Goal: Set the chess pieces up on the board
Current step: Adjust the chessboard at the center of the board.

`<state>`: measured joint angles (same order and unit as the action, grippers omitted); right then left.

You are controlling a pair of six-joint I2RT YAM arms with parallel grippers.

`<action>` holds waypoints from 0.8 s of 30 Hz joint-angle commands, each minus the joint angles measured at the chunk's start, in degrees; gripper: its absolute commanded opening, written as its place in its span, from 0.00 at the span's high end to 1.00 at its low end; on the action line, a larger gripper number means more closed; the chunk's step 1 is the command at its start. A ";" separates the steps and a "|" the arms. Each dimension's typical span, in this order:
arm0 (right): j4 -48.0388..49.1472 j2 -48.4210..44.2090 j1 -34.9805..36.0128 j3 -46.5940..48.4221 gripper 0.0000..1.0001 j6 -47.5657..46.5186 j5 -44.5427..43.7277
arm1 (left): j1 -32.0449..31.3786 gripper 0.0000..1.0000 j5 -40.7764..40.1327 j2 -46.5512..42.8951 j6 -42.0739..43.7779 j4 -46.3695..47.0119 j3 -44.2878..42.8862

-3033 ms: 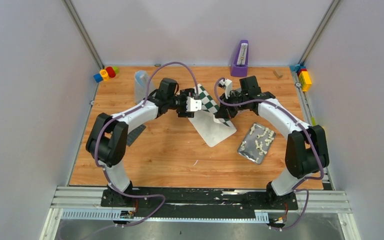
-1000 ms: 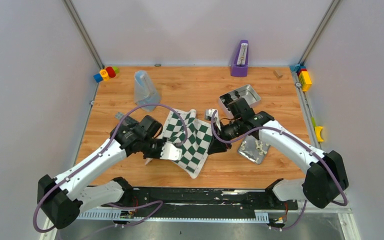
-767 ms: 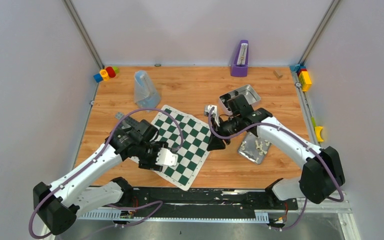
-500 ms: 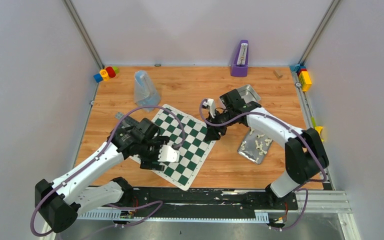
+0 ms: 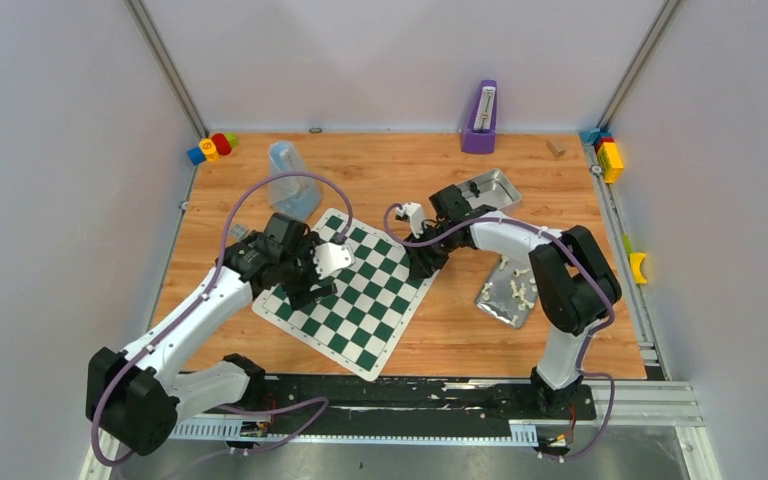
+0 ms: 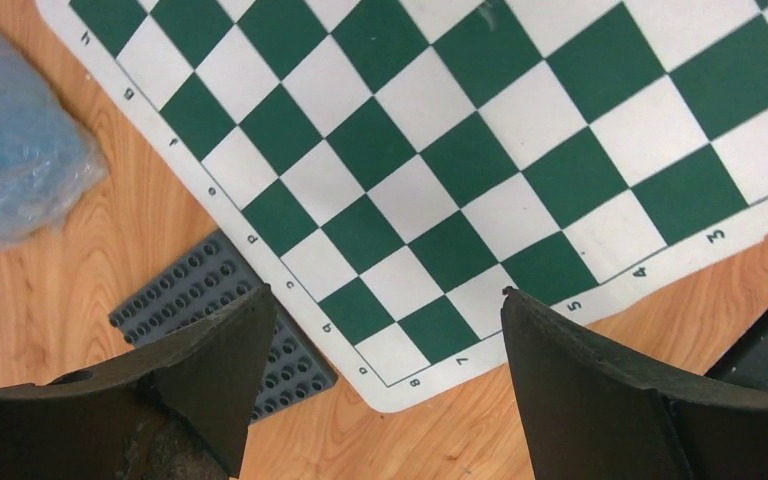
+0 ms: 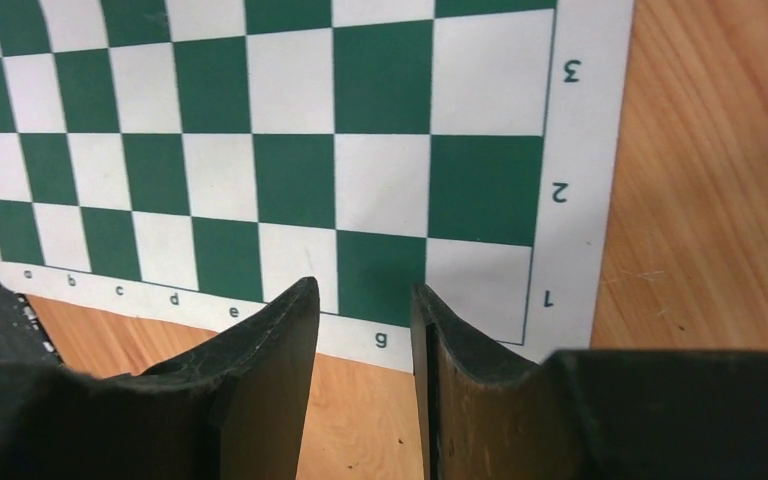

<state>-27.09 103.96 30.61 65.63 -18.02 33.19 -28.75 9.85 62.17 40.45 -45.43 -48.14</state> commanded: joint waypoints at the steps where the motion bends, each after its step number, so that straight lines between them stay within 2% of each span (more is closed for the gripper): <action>1: 2.40 0.98 0.16 0.88 0.61 -0.44 -5.58 | 1.51 0.09 -2.52 1.36 -6.06 3.84 -0.71; 6: 1.44 1.92 0.00 -0.32 0.65 -1.70 -9.00 | 2.04 0.07 -4.84 6.63 -8.63 6.08 -0.72; 12: -0.05 1.28 -1.62 -2.12 0.69 -1.07 -12.28 | 3.24 0.06 -7.14 14.94 -11.64 6.94 -4.65; 24: -4.96 -5.87 -5.02 -9.71 0.73 2.02 -10.77 | 3.62 0.05 -7.30 30.20 -16.29 5.16 -15.40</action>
<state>-26.41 100.16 25.89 58.65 -17.34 24.01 -25.36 2.37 89.58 26.94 -40.03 -59.59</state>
